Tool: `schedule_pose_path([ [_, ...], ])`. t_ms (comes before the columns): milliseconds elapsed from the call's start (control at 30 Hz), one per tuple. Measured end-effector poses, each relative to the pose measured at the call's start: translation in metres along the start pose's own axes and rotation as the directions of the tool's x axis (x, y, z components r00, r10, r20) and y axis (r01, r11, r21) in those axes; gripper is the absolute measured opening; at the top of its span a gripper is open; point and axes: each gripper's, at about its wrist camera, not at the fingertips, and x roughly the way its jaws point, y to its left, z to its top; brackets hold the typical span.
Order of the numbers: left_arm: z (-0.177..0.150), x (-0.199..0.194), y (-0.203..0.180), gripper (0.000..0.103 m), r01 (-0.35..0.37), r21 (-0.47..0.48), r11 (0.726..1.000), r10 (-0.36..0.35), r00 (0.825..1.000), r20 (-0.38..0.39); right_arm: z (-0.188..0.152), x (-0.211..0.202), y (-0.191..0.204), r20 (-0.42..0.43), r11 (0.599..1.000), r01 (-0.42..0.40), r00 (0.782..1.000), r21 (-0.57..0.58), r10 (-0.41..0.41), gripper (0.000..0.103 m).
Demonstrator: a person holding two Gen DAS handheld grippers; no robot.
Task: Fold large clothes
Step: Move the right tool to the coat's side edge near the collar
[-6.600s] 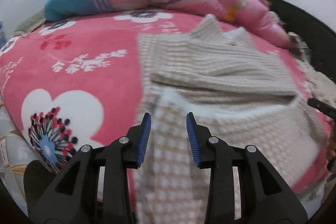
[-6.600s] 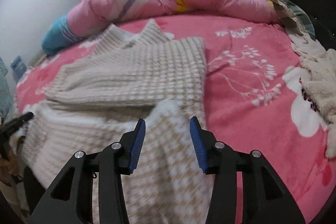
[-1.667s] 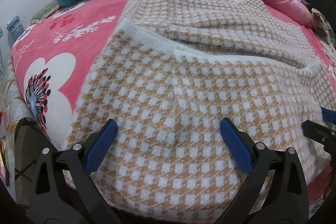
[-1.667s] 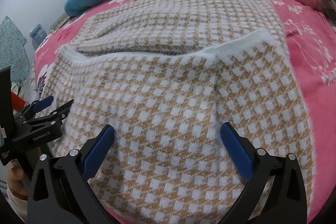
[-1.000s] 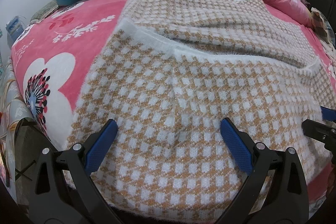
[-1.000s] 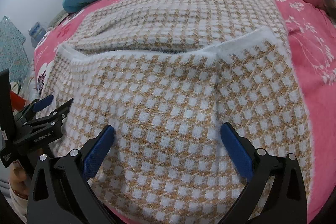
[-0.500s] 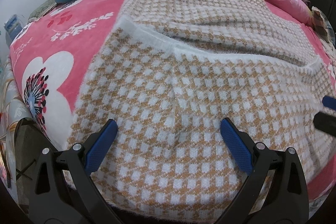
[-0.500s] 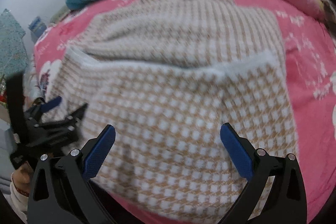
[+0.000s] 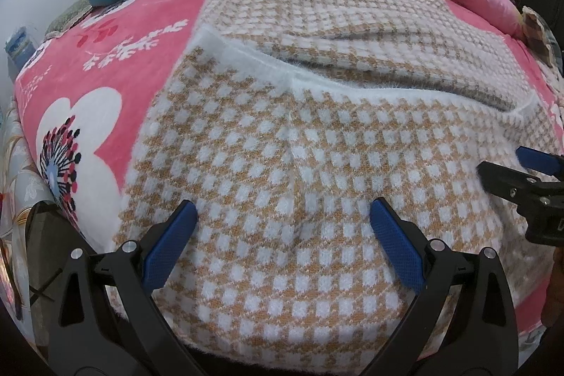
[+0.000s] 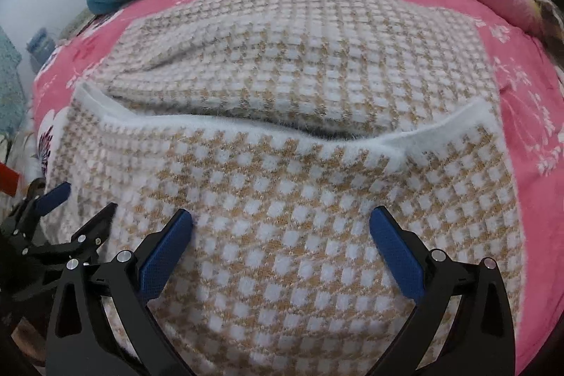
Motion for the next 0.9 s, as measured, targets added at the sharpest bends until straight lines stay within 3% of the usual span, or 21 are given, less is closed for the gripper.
schedule_pose_path([
  [267,0.006,0.002,0.004,0.095,0.019,0.012,1.000,-0.018,0.999,-0.048,0.006,0.004,0.000,-0.035,0.998,0.031,0.999,0.056,-0.029,0.098],
  [633,0.005,0.002,0.006,0.095,0.051,0.081,0.995,-0.047,0.998,-0.050,-0.001,0.001,-0.002,-0.049,0.988,0.053,0.998,0.145,-0.046,0.098],
  [900,0.011,-0.003,0.017,0.095,0.126,0.097,0.987,-0.118,0.990,-0.082,-0.010,-0.003,-0.010,-0.022,0.991,0.010,1.000,0.137,-0.008,0.098],
])
